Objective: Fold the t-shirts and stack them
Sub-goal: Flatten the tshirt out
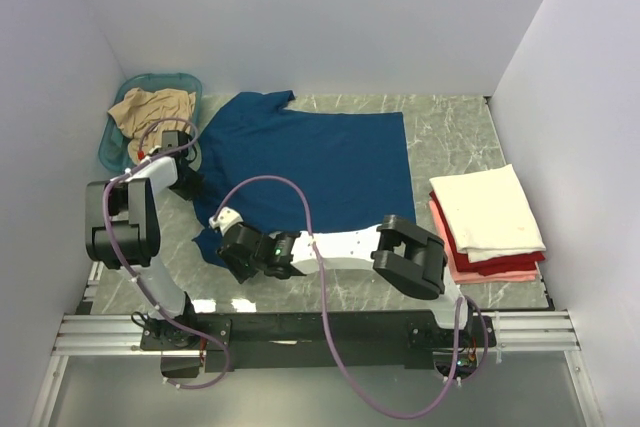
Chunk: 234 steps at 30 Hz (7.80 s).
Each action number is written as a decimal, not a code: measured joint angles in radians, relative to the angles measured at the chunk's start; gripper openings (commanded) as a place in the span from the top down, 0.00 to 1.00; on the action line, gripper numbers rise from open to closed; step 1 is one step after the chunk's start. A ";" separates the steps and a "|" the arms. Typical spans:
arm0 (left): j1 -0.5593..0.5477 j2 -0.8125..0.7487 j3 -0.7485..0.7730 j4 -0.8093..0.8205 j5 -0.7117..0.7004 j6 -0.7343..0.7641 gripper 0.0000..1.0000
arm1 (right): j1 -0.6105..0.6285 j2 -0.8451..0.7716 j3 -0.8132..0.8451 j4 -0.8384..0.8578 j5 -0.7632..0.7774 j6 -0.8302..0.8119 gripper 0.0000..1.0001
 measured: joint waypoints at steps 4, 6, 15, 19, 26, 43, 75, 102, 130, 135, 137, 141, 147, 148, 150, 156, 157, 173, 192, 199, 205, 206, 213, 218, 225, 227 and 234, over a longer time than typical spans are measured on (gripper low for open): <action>0.000 0.027 0.034 -0.010 -0.014 0.013 0.92 | 0.014 0.027 0.000 -0.002 0.008 -0.014 0.42; 0.000 0.037 0.045 -0.011 -0.020 0.018 0.92 | 0.016 0.045 0.008 -0.009 0.014 -0.020 0.40; 0.000 0.058 0.079 -0.033 -0.026 0.040 0.93 | 0.022 0.104 0.057 -0.012 0.064 -0.045 0.51; 0.000 0.058 0.080 -0.033 -0.026 0.049 0.94 | 0.022 0.105 0.057 -0.016 0.089 -0.046 0.83; 0.000 0.058 0.089 -0.048 -0.035 0.067 0.97 | 0.012 0.095 0.057 -0.046 0.111 -0.032 1.00; 0.000 0.060 0.175 -0.085 -0.069 0.132 0.93 | -0.171 -0.127 -0.005 -0.113 -0.051 0.051 1.00; -0.023 -0.720 -0.539 -0.052 0.142 -0.034 0.52 | -0.245 -0.096 -0.090 -0.188 -0.082 0.167 0.99; -0.392 -0.889 -0.663 -0.175 0.007 -0.364 0.66 | -0.246 -0.043 0.013 -0.252 -0.089 0.163 0.99; -0.394 -0.760 -0.362 -0.284 -0.011 -0.233 0.99 | -0.246 -0.050 0.030 -0.269 -0.114 0.147 1.00; -0.343 -0.694 -0.323 -0.293 0.039 -0.186 0.99 | -0.246 -0.063 -0.001 -0.270 -0.133 0.143 0.99; -0.317 -0.658 -0.313 -0.283 0.070 -0.161 0.99 | -0.246 -0.063 -0.008 -0.269 -0.138 0.143 0.98; -0.278 -0.530 -0.266 -0.252 0.129 -0.110 0.99 | -0.250 -0.063 -0.006 -0.270 -0.149 0.142 0.98; -0.256 -0.357 -0.184 -0.184 0.170 -0.052 0.82 | -0.282 -0.037 0.060 -0.277 -0.161 0.135 0.98; -0.253 -0.341 -0.175 -0.174 0.173 -0.045 0.75 | -0.290 -0.037 0.066 -0.277 -0.162 0.135 0.98; -0.245 -0.310 -0.154 -0.154 0.187 -0.025 0.67 | -0.306 -0.032 0.077 -0.277 -0.164 0.135 0.98; -0.237 -0.293 -0.137 -0.120 0.208 0.015 0.47 | -0.343 0.016 0.079 -0.272 -0.189 0.137 0.98; -0.237 -0.299 -0.137 -0.121 0.210 0.021 0.46 | -0.347 0.025 0.079 -0.271 -0.195 0.137 0.98; -0.237 -0.549 -0.379 -0.121 0.198 0.004 0.69 | -0.399 0.082 0.098 -0.257 -0.283 0.148 0.99; -0.243 -0.429 -0.395 0.009 0.227 -0.002 0.64 | -0.401 0.090 0.108 -0.250 -0.303 0.164 0.99; -0.255 -0.413 -0.370 0.032 0.236 0.000 0.62 | -0.401 0.090 0.104 -0.243 -0.310 0.169 0.99; -0.261 -0.386 -0.356 0.056 0.236 0.007 0.62 | -0.401 0.090 0.101 -0.236 -0.314 0.172 0.99; -0.262 -0.381 -0.352 0.056 0.235 0.008 0.62 | -0.401 0.090 0.101 -0.235 -0.314 0.172 0.99; -0.266 -0.351 -0.324 0.073 0.232 0.019 0.70 | -0.401 0.090 0.101 -0.235 -0.314 0.175 0.99; -0.271 -0.348 -0.318 0.077 0.232 0.023 0.86 | -0.401 0.090 0.101 -0.235 -0.314 0.175 0.99; -0.272 -0.413 -0.318 0.032 0.223 0.022 0.99 | -0.401 0.067 0.056 -0.206 -0.317 0.189 1.00; -0.272 -0.471 -0.318 0.003 0.214 0.018 0.99 | -0.401 0.048 0.029 -0.196 -0.318 0.192 1.00; -0.272 -0.732 -0.344 -0.119 0.196 -0.029 0.99 | -0.389 -0.060 -0.091 -0.177 -0.322 0.207 1.00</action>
